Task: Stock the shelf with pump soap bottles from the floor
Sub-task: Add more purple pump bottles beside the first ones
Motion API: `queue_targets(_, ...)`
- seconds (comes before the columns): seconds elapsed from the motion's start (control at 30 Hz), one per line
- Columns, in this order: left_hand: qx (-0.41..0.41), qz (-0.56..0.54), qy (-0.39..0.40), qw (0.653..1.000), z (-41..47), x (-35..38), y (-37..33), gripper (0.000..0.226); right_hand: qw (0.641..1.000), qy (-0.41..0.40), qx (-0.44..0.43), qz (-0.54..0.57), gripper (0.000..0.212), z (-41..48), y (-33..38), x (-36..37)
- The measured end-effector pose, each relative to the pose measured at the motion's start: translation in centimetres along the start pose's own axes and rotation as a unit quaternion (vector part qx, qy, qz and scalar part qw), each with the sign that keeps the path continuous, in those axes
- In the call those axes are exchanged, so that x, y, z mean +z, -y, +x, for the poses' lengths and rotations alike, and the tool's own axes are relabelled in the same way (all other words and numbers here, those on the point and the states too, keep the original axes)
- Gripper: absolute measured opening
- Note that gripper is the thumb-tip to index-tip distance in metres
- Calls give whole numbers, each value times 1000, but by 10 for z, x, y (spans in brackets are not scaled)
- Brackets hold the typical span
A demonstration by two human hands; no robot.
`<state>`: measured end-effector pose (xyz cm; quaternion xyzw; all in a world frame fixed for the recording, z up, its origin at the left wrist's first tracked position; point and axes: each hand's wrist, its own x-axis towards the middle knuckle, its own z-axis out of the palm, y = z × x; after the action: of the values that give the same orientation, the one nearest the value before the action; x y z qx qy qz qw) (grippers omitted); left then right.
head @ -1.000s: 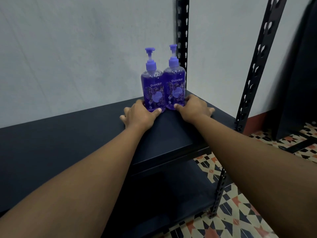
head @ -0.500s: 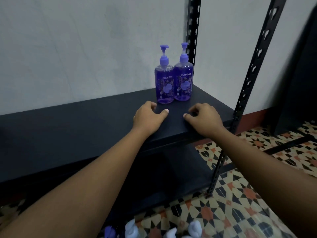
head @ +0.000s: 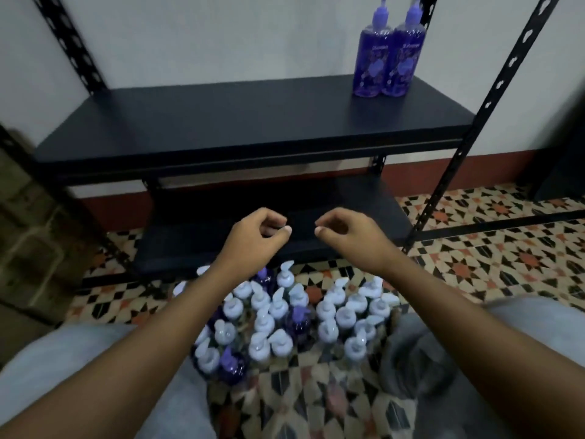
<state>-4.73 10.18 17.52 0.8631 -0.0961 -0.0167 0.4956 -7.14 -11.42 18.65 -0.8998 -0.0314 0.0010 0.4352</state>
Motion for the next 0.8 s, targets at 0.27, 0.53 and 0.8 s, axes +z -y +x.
queue_targets(0.27,-99,-5,-1,995,-70,-5,46,18,996,70,46,29,13,-50,-18,70)
queue_targets(0.53,-146,-8,30,989,-104,-3,85,15,987,117,104,-28,16,-37,-40,89)
queue_targets(0.8,-171,-2,15,985,-97,-5,116,24,980,134,135,-49,7,-35,-51,111)
